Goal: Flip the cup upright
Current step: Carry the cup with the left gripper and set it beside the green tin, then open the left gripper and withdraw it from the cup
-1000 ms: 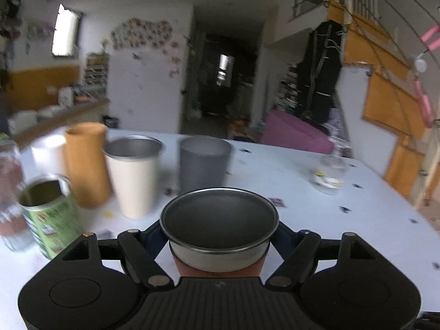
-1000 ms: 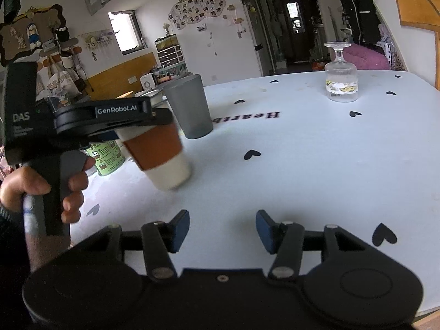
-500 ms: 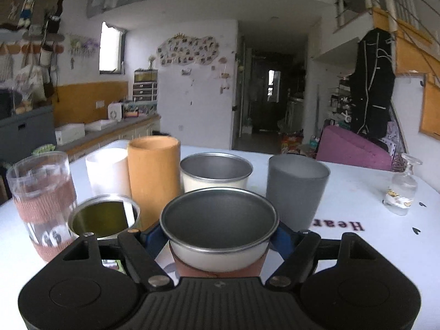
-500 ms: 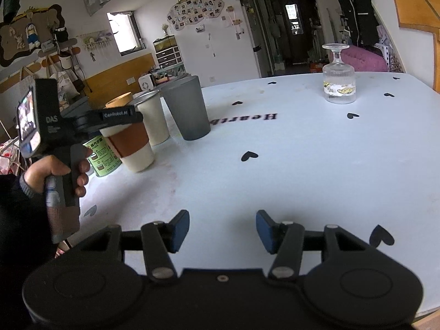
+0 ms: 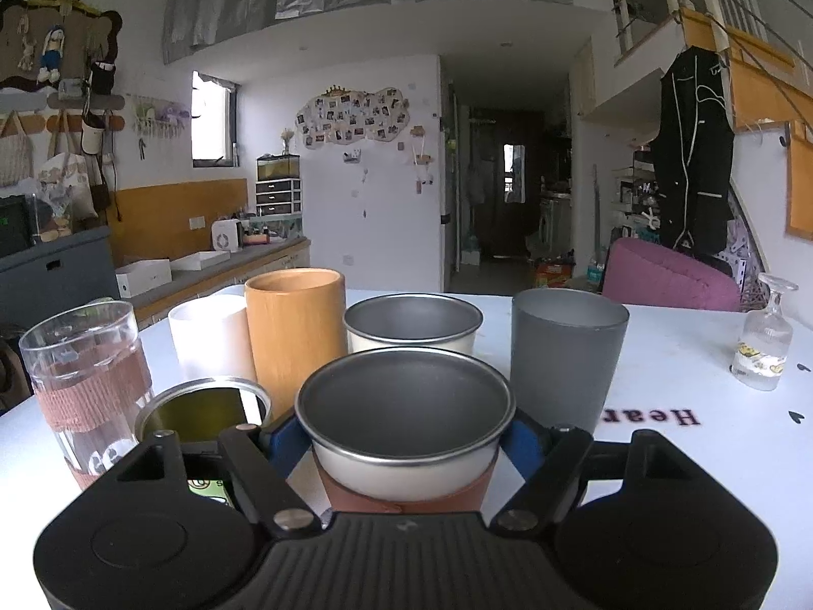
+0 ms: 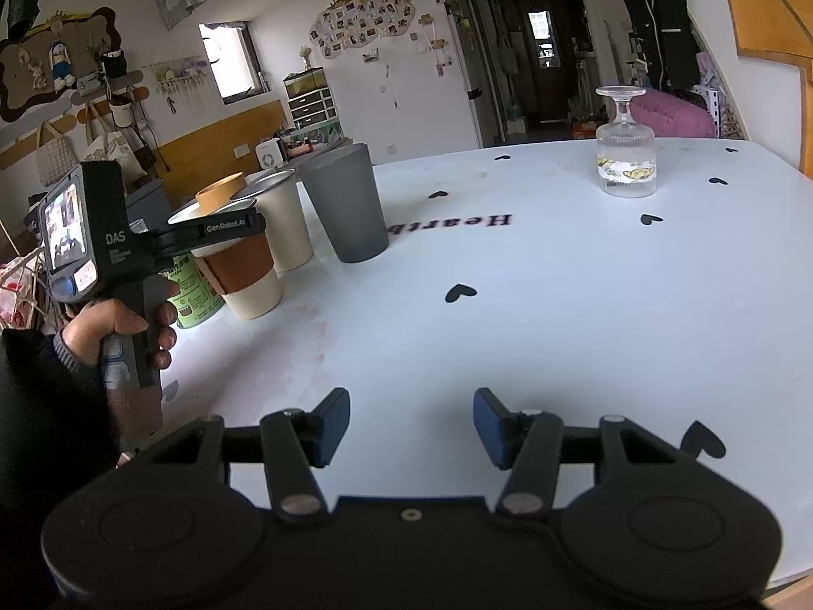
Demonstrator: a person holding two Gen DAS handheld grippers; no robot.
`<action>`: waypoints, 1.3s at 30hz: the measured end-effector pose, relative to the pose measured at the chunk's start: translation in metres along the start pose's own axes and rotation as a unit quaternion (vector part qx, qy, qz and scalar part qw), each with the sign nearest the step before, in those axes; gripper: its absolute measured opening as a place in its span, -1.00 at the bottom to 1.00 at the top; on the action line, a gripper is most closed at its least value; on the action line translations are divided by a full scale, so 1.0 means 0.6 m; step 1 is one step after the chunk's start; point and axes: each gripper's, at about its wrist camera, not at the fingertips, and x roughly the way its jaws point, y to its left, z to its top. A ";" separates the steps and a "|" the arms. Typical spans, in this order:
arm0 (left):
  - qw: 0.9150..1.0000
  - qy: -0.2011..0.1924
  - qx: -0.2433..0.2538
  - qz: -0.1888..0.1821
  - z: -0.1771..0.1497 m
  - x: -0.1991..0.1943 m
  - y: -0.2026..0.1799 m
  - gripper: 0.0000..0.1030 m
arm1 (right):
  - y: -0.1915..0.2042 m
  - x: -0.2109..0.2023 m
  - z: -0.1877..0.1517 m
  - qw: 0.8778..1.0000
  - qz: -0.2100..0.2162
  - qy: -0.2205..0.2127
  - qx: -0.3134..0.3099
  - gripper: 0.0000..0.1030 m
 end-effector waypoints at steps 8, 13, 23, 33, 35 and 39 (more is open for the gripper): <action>1.000 0.002 0.002 0.011 -0.001 0.001 -0.004 0.69 | 0.000 0.000 0.000 1.000 0.000 -0.001 0.000 0.07; 1.000 0.018 -0.014 -0.005 -0.002 -0.005 0.006 0.86 | -0.001 -0.002 0.001 1.000 -0.002 -0.004 0.000 0.12; 0.999 0.023 -0.032 -0.029 0.015 -0.086 0.030 1.00 | 0.012 -0.023 0.031 0.998 -0.013 -0.052 -0.043 0.19; 0.999 0.022 -0.019 -0.036 0.025 -0.193 0.038 1.00 | 0.027 -0.027 0.055 0.993 -0.022 -0.090 -0.070 0.36; 0.999 0.025 -0.018 -0.040 0.022 -0.209 0.036 1.00 | 0.026 -0.029 0.054 0.993 -0.027 -0.093 -0.071 0.42; 0.998 0.033 -0.019 -0.051 0.006 -0.232 0.027 1.00 | 0.025 -0.036 0.053 0.992 -0.036 -0.102 -0.072 0.57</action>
